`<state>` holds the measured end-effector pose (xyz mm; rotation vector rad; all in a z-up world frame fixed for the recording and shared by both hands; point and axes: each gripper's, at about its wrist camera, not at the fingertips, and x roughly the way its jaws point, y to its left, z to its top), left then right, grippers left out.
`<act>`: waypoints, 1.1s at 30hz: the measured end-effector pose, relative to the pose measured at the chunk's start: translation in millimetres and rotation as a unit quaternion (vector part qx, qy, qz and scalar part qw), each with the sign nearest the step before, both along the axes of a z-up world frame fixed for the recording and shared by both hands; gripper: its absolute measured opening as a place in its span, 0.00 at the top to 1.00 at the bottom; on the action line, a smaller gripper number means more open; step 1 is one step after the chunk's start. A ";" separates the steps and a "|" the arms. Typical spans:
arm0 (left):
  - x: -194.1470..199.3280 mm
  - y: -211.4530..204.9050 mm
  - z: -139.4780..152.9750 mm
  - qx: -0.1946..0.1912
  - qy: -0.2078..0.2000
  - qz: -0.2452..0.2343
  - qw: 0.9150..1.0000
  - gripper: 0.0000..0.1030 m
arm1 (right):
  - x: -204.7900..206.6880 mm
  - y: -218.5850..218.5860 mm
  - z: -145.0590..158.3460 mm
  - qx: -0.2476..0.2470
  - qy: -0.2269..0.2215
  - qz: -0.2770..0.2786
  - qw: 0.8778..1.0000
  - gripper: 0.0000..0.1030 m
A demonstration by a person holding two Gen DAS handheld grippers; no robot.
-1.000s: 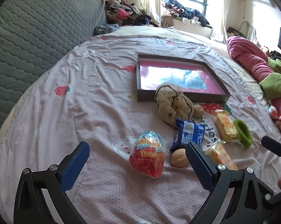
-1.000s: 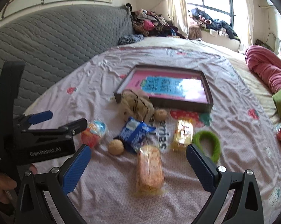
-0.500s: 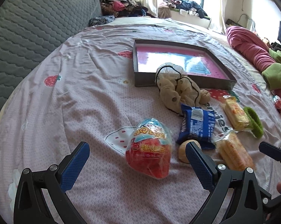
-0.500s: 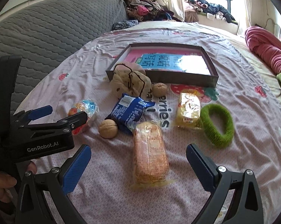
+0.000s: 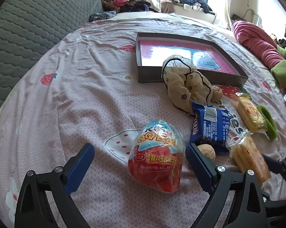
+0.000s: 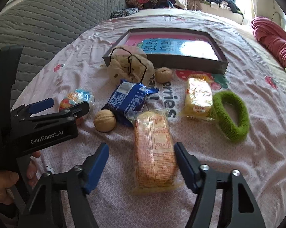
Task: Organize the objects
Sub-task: 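Grasp the red candy bag with the left tool while the right tool grasps the bread loaf, then lift the red candy bag and bread loaf and carry both toward the pink tray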
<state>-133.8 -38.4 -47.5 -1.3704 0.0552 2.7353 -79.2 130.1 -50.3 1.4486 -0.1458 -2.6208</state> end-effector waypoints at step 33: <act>32.8 25.9 18.7 0.028 0.005 -0.045 0.999 0.45 | 10.7 20.2 8.0 -0.029 0.005 -0.029 0.999 0.61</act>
